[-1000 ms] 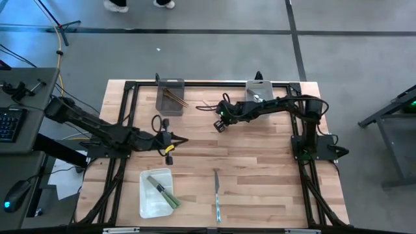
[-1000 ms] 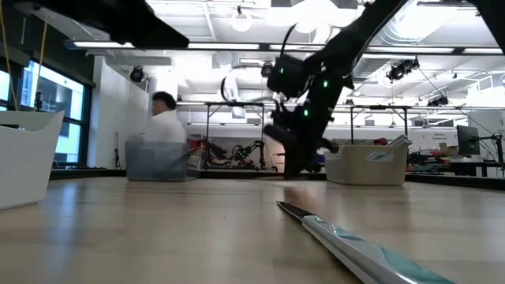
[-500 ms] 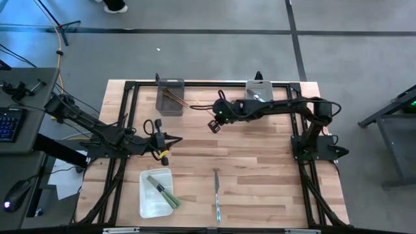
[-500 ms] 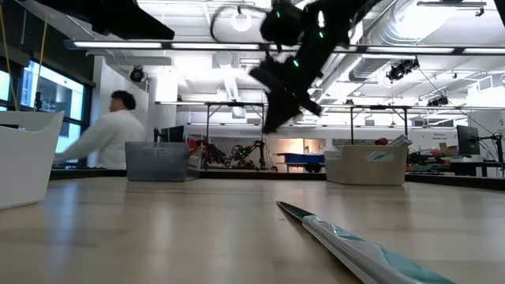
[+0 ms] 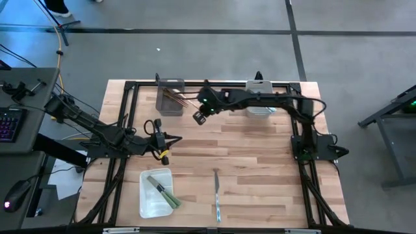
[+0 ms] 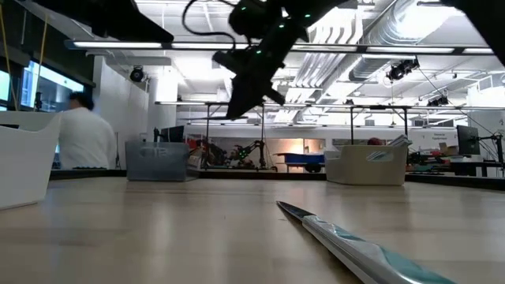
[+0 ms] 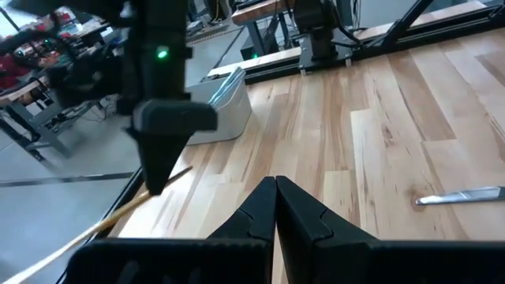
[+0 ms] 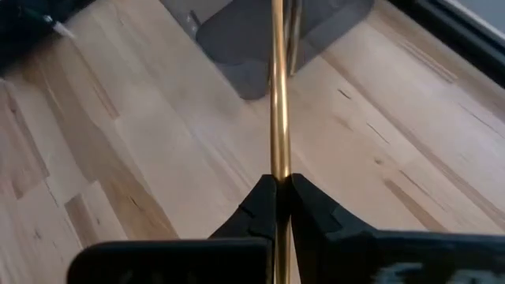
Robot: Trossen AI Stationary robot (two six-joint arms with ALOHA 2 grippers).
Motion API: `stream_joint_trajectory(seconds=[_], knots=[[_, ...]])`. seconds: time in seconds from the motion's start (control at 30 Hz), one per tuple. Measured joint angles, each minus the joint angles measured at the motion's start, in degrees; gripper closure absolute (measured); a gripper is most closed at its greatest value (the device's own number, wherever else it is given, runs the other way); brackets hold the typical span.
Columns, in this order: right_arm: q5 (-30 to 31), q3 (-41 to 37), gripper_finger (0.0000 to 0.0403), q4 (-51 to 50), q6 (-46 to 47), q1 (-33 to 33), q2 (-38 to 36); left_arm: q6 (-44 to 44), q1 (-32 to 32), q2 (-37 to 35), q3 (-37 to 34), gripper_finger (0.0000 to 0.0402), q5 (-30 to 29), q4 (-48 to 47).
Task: Sort silverware by color (type)
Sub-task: Put the gold table knife into the black bin
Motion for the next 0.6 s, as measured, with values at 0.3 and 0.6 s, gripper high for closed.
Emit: stream_joint_trajectory(seconds=[0.3, 0.6], knots=[[-1.84, 24.81, 0.0402, -15.59, -2.78, -1.52, 15.6, -0.15, 0.0, 0.0, 0.0, 0.0401, -0.04, -0.7], [-8.74, 36.52, 0.0402, -19.79, -3.66, -3.94, 25.51, -0.17, 0.02, 0.0, 0.0, 0.0401, -0.03, -1.05]])
